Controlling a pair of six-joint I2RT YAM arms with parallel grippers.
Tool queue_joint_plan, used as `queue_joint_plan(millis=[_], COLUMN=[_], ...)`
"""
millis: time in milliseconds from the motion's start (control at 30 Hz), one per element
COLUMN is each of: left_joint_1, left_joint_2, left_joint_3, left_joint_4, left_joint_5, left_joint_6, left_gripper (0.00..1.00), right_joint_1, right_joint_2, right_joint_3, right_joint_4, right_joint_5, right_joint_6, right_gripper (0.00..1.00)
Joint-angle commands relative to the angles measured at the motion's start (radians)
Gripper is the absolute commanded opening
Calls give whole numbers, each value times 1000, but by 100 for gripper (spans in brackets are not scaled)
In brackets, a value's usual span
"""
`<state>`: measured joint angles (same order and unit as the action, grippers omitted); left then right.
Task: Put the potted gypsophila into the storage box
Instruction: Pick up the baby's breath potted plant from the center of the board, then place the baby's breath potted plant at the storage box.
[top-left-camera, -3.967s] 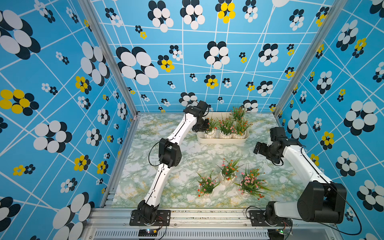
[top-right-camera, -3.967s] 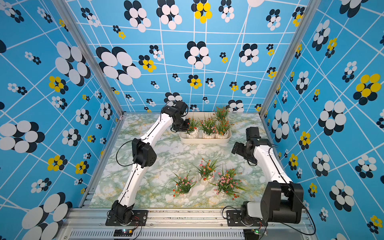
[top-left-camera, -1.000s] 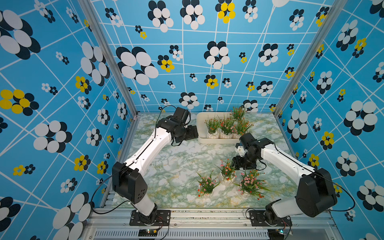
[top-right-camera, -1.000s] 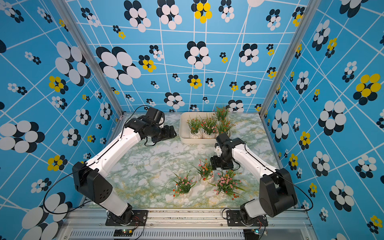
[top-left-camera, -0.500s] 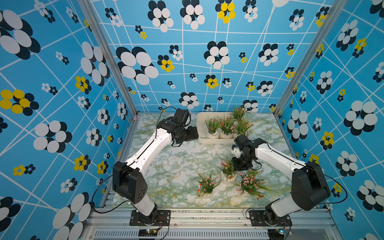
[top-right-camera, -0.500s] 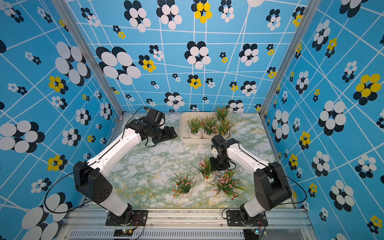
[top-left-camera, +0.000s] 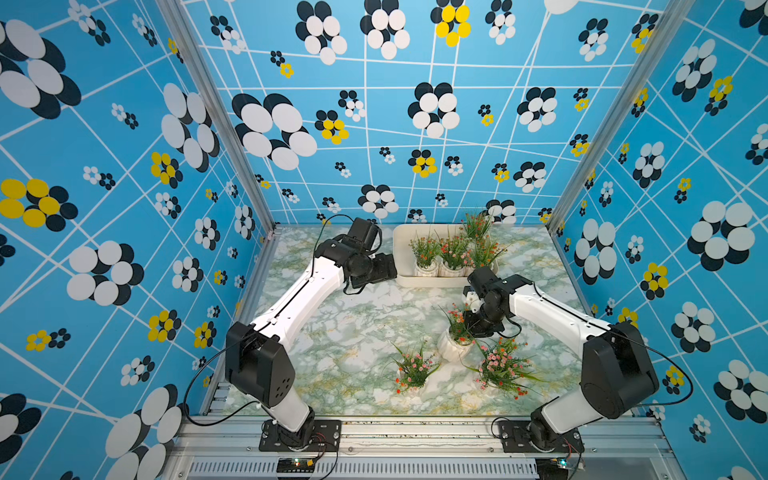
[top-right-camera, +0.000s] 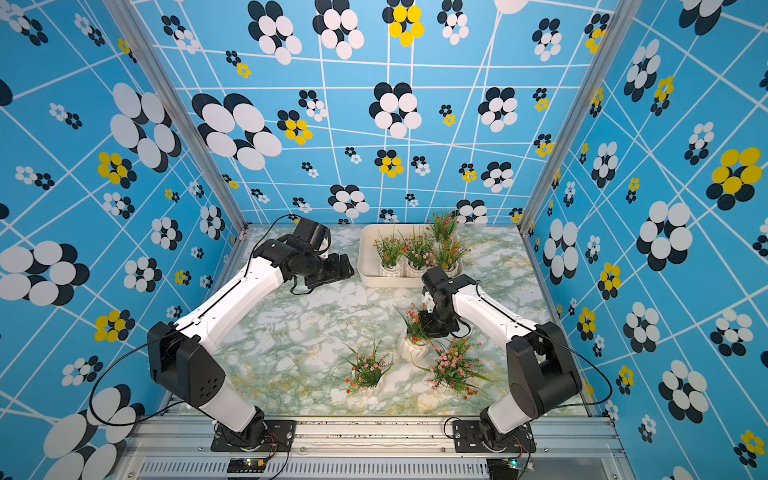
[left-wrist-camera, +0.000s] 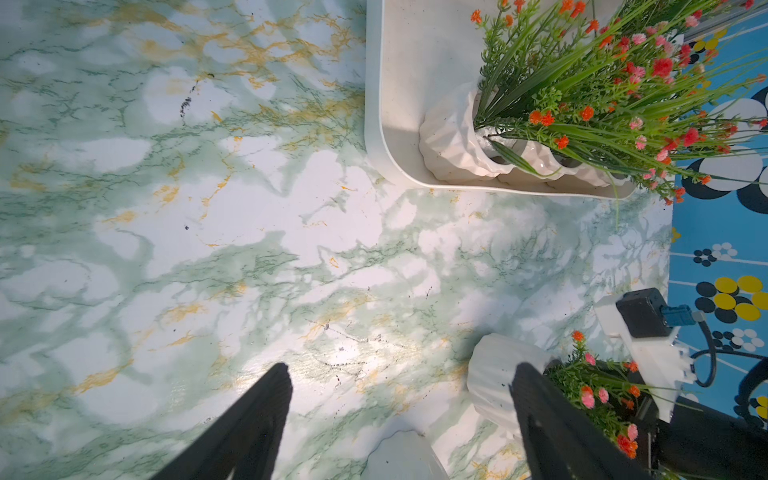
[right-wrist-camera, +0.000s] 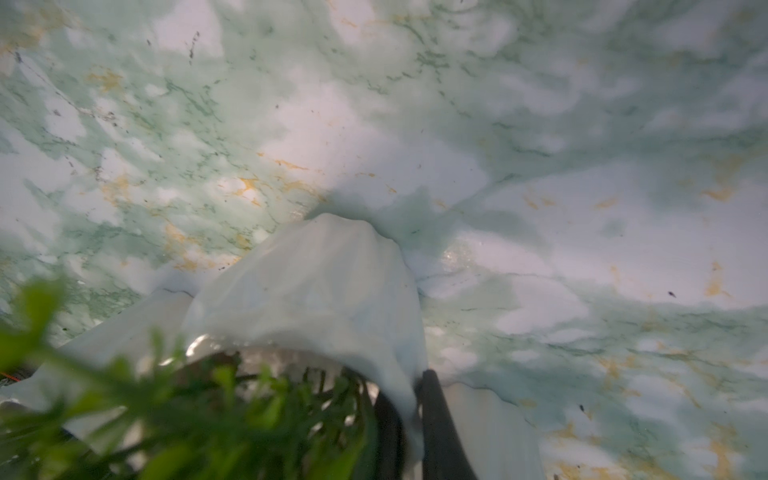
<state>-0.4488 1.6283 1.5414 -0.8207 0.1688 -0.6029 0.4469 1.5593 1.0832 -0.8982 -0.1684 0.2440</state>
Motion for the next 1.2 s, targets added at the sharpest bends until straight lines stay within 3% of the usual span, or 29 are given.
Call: queue_joint_plan(millis=[0,133,333,633,833,933,1167], left_joint_1=[5,7,12,22,34,34,43], left_joint_2=[-1,1,-2,-9,-7,0,31], left_joint_3=[-17,-17,-18,-16,-23,-26,-12], left_joint_4=[7,8,9,-5,4,12,16], left_joint_5=[15,18,20,19,20,25,36], left_joint_6=[-6,-3,-1,7,0,-4,-3], left_gripper=[86,86,86,86,86,86,86], right_joint_1=[3,4,-3,-26,-49,-66,-93], right_joint_2=[-7,7,121,457,718,756,726], right_joint_3=[65,202,568,1255,1693,1697,1496], right_joint_4=[-40,-132,-286,-435,-415,-289,84], right_joint_5=[-7,22,85,80,34,16,59], right_joint_6=[10,-20,-65,18,182,288,513], right_gripper=[1,0,0,0,0,1,1])
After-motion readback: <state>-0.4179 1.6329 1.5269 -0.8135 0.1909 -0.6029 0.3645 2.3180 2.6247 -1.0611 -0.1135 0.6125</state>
